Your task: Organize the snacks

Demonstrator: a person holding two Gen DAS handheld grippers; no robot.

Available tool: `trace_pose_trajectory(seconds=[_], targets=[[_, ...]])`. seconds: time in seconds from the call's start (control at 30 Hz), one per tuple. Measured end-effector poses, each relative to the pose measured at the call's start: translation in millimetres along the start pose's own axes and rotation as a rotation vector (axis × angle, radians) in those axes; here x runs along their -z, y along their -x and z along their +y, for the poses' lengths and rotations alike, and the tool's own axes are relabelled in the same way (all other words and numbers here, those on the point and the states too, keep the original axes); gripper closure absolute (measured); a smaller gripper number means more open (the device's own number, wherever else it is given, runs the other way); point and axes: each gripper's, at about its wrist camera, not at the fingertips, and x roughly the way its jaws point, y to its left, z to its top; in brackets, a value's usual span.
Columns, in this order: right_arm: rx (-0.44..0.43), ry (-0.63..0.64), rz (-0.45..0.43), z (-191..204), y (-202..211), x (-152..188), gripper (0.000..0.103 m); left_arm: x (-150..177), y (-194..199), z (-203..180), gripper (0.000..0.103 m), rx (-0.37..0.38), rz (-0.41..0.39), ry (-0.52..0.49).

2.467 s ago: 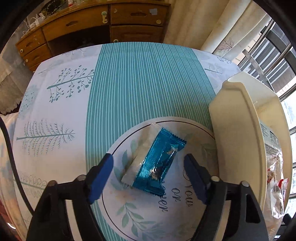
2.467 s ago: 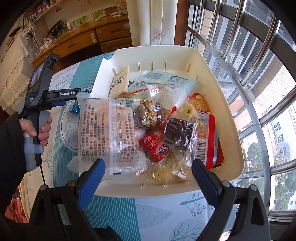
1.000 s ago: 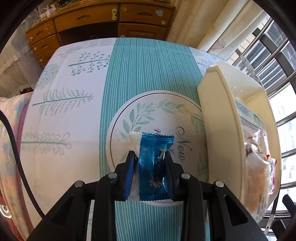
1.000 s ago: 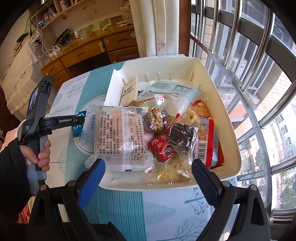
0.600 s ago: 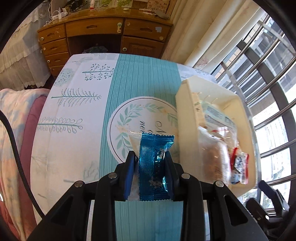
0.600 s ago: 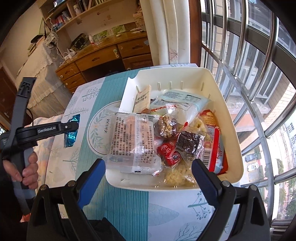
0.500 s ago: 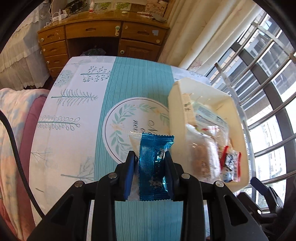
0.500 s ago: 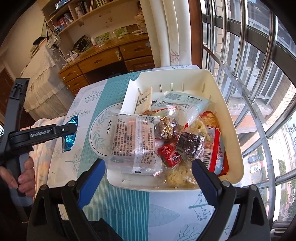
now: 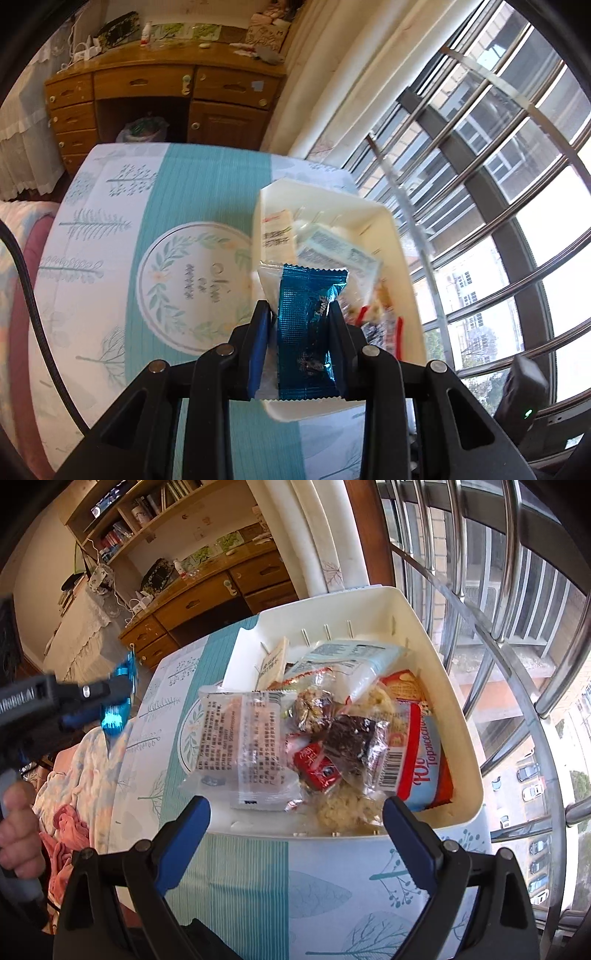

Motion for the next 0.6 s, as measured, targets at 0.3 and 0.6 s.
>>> trace_pose_trajectory(seconds=[0.3, 0.6], targets=[[-0.05, -0.01, -0.004, -5.9, 7.3, -2.2, 0.008, -22.7, -16.5, -45.7, 0.073, 0.115, -0.001, -0.074], [-0.038, -0.016, -0.031, 5.5, 16.1, -0.7, 0.005, -17.6, 8.9, -41.0, 0.015, 0.091, -0.06, -0.07]])
